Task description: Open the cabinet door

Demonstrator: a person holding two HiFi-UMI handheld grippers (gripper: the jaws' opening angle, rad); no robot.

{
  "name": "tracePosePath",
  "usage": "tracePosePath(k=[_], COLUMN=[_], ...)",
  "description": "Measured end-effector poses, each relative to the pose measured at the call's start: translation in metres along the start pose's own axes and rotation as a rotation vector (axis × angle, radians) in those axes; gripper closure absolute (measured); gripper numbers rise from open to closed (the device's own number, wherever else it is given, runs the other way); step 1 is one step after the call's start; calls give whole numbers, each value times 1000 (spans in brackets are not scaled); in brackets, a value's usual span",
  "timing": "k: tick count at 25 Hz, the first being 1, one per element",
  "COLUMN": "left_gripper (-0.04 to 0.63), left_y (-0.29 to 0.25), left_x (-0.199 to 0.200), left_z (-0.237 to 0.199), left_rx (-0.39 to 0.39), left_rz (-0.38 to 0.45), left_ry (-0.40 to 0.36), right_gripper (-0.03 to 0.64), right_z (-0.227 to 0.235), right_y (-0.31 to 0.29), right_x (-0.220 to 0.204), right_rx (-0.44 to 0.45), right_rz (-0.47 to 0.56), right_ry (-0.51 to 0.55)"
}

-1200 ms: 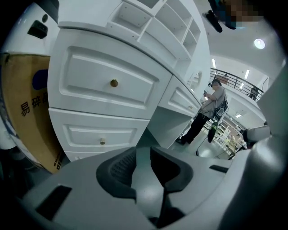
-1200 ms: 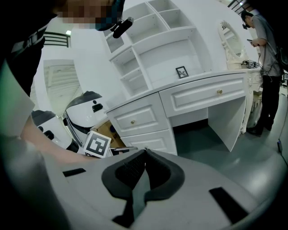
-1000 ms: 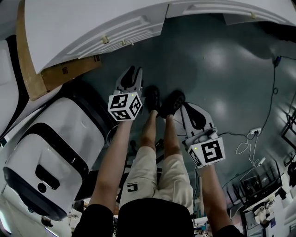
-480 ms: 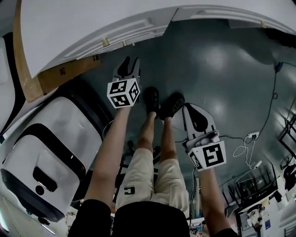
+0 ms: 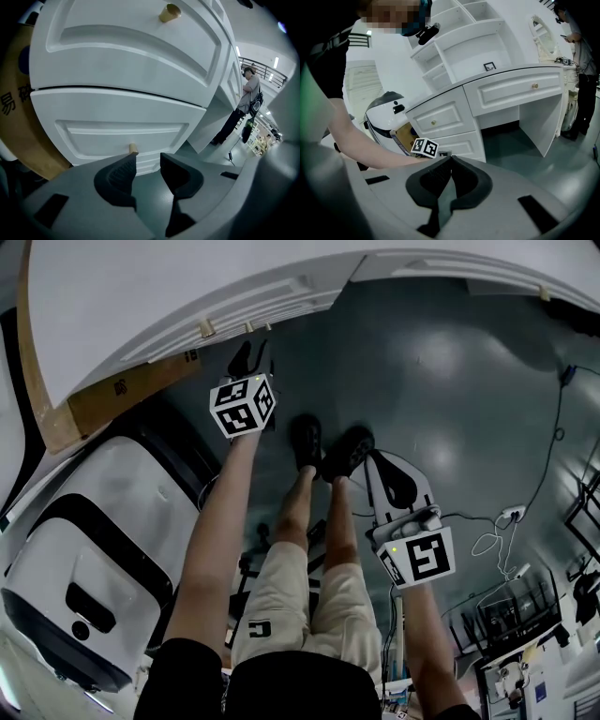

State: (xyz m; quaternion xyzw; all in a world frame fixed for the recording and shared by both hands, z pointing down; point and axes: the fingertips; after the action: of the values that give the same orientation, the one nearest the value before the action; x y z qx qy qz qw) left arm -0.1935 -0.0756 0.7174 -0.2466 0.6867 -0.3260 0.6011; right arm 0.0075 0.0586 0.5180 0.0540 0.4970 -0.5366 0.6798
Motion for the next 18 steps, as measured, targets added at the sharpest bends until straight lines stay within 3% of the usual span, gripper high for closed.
tracePosePath(k=[8,18], left_gripper=[442,443], left_y=[-29,-40], left_x=[-3,-1], left_z=[-20,-22], left_rx=[72,68], left_rz=[-39,-54], left_ry=[12,-17], right_gripper=[598,598], right_z=[6,12], right_y=[-11,-37], right_x=[-3,-3], right_rx=[-15,-31], right_rz=[-21,-56], right_ry=[4,-21])
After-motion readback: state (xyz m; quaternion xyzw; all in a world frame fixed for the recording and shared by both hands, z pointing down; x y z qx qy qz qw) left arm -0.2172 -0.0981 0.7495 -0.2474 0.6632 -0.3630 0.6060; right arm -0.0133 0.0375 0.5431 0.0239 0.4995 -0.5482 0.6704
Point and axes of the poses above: the fingertips, and each gripper's own axes: y backward along the fingers, z to its right, x out of its top, and after that the axes turned 14 degrees about x, right-handed
